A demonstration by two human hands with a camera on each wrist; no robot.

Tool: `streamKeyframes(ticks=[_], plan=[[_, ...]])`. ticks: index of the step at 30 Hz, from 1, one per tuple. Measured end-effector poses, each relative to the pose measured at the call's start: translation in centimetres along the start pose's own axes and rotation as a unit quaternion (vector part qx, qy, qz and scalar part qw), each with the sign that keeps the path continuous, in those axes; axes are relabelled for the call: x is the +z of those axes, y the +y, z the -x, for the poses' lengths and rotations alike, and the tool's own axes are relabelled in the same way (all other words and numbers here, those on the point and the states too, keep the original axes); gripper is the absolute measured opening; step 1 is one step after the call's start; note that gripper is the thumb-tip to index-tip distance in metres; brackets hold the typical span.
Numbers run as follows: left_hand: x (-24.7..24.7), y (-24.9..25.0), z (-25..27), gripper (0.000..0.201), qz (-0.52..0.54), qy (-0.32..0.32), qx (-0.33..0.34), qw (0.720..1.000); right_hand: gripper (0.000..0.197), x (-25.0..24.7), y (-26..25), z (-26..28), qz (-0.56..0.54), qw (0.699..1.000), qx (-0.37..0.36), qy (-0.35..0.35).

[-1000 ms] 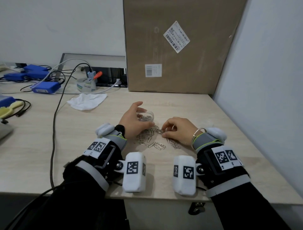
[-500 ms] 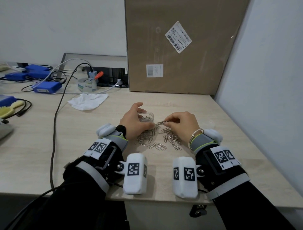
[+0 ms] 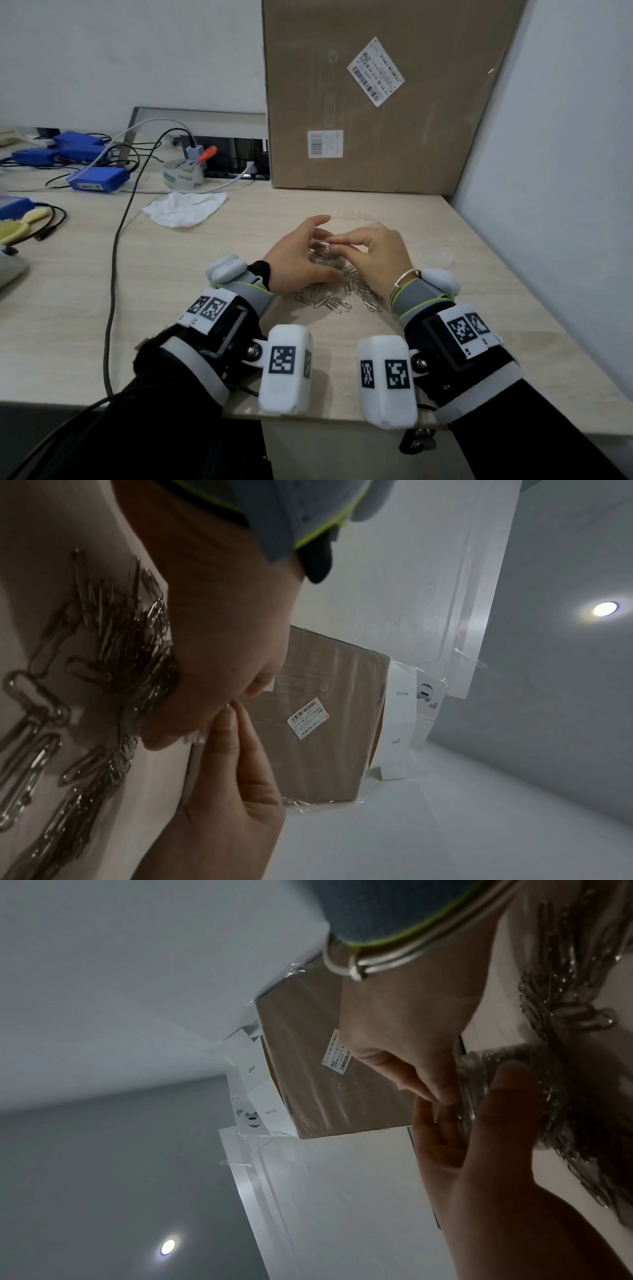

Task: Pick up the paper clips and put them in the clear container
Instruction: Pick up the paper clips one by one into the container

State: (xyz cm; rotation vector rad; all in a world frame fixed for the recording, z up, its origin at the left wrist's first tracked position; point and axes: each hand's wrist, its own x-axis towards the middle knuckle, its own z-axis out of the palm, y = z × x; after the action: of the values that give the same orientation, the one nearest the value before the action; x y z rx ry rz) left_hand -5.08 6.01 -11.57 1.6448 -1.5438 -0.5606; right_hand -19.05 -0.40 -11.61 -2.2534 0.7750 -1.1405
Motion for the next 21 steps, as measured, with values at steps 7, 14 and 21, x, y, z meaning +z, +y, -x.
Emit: streamKeyframes(ticks=[7, 14, 21], plan=[[-0.5, -0.7, -0.2, 0.086, 0.011, 0.082, -0.034, 0.996, 0.02, -0.1, 0.2, 0.1, -0.02, 0.998, 0.039, 0.042], [-3.6, -3.3, -0.3, 0.071, -0.079, 0.256, -0.183, 0.946, 0.029, -0.6, 1.3, 0.6, -0.007, 0.985, 0.173, 0.024], [-3.5, -2.8, 0.3, 0.073, -0.202, 0.235, -0.148, 0.939, 0.033, -0.9, 1.0, 1.3, -0.01, 0.973, 0.232, -0.005]])
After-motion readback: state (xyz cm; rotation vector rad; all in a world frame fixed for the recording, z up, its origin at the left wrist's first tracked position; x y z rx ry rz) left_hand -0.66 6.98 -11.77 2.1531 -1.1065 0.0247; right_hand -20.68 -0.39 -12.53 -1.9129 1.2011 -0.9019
